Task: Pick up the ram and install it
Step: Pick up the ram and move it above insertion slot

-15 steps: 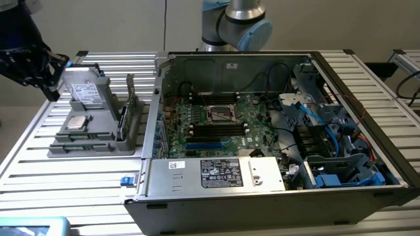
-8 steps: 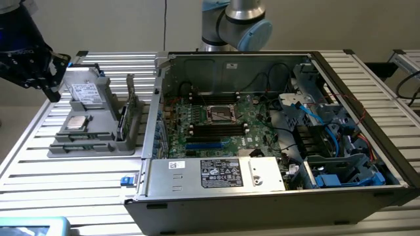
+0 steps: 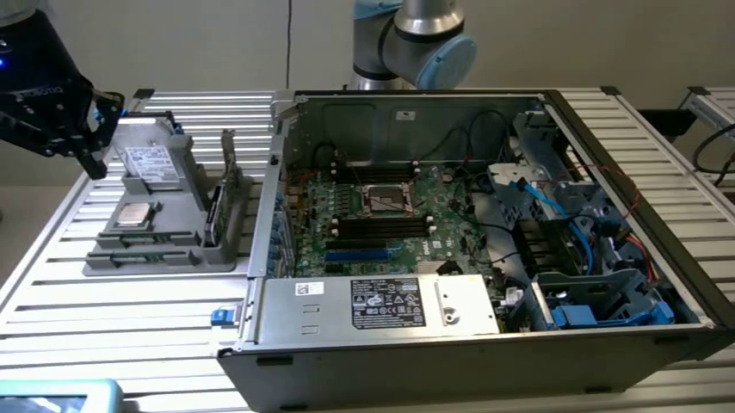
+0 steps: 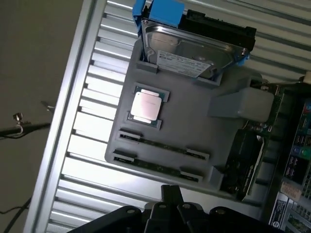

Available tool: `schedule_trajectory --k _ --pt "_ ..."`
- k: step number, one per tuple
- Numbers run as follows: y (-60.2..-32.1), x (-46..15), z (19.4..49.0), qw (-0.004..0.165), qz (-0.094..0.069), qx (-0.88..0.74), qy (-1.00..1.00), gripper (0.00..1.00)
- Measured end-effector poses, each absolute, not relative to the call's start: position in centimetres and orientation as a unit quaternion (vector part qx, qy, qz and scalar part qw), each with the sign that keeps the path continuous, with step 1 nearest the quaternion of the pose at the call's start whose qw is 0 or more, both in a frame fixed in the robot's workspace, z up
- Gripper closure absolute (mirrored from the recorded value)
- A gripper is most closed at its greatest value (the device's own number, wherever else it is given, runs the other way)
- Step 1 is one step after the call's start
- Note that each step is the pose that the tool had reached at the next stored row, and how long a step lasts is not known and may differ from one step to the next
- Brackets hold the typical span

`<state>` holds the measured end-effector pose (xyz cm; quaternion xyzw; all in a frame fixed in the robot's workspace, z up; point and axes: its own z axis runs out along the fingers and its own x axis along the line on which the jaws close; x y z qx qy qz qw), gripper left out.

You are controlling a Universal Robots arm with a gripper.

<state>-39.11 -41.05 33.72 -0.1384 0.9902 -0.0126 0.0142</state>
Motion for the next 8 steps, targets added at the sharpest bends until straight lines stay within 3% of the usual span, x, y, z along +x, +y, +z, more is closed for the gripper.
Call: schedule_trajectory --k 8 --pt "-41.05 -39.11 33.72 0.015 -0.012 -0.210 0.977 0.89"
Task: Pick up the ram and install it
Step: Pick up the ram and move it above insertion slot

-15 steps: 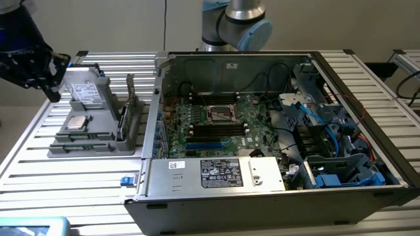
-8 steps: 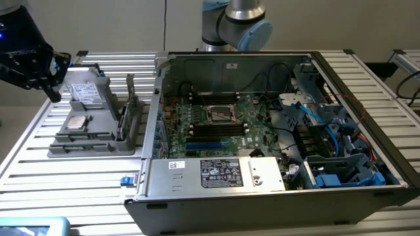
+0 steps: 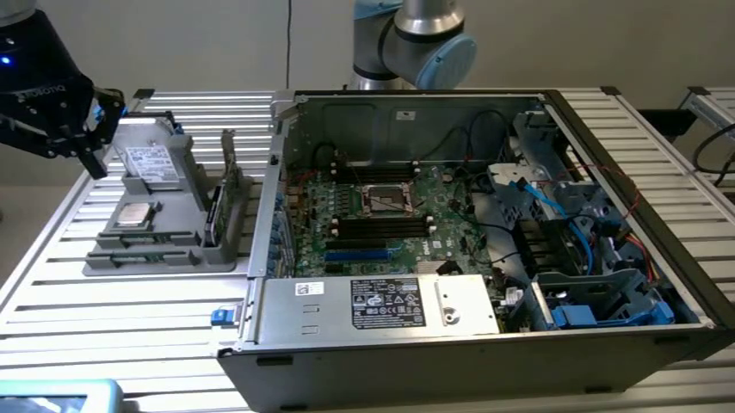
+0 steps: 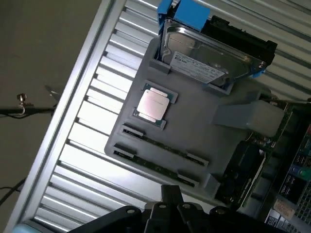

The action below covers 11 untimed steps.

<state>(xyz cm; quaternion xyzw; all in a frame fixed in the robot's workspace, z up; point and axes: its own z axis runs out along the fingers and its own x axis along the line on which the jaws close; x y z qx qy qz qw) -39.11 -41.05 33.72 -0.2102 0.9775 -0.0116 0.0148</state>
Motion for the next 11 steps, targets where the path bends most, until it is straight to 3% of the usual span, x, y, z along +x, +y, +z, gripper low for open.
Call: schedule_trajectory --k 11 --pt "-41.05 -39.11 33.72 0.016 -0.010 -0.306 0.952 0.89"
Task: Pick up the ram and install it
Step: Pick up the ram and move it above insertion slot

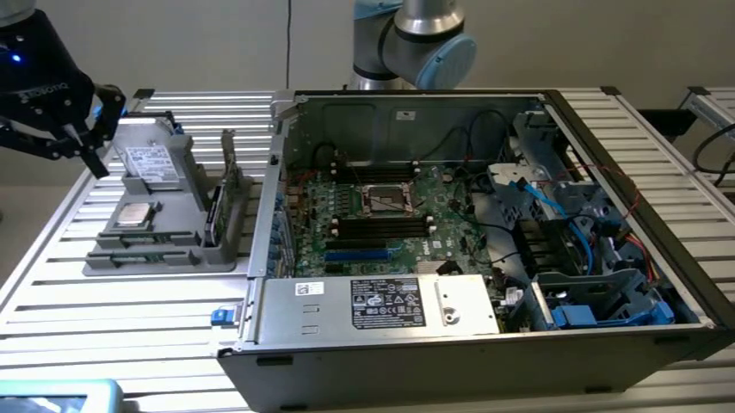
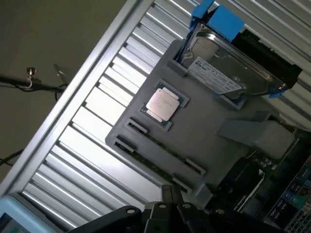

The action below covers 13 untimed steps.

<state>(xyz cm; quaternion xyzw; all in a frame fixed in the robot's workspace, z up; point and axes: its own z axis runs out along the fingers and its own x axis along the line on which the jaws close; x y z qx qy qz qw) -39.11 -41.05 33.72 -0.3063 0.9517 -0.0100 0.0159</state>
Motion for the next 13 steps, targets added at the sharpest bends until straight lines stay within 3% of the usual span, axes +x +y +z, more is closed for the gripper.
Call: schedule_trajectory --k 13 --pt "-41.05 -39.11 33.72 0.017 -0.008 -0.416 0.909 0.89"
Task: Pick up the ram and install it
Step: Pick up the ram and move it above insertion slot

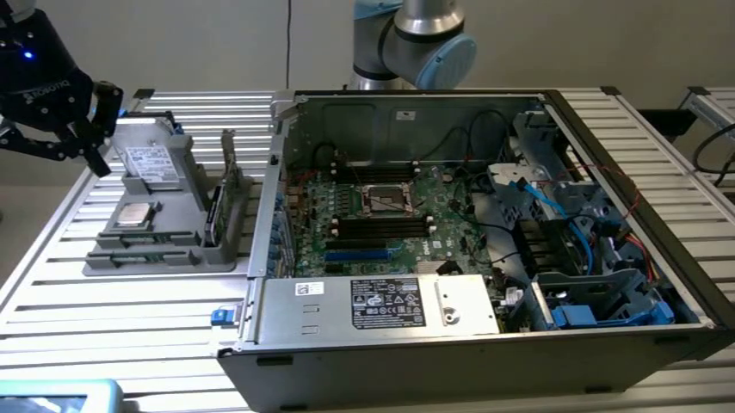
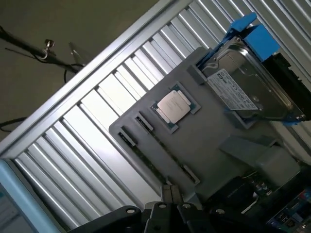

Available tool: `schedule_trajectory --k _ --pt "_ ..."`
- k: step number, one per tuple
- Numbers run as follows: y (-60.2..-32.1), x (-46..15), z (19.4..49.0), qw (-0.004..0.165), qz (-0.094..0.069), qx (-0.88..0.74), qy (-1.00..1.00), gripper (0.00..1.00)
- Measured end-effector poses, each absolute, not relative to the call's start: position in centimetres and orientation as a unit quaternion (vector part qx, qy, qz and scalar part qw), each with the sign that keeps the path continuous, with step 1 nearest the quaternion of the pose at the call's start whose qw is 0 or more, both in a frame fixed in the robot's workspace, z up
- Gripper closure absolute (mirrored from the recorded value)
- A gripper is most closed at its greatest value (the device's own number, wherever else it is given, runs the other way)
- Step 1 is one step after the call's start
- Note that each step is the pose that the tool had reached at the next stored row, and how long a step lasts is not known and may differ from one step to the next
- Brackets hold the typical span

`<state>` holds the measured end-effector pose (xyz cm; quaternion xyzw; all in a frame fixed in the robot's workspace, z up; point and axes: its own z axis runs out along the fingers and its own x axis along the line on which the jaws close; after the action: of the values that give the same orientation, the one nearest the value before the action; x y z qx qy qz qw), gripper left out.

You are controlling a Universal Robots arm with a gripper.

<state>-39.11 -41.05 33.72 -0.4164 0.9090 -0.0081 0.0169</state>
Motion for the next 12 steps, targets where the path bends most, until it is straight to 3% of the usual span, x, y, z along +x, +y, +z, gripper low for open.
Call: schedule_trajectory --k 12 --pt "-41.05 -39.11 33.71 0.018 -0.006 -0.513 0.858 0.89"
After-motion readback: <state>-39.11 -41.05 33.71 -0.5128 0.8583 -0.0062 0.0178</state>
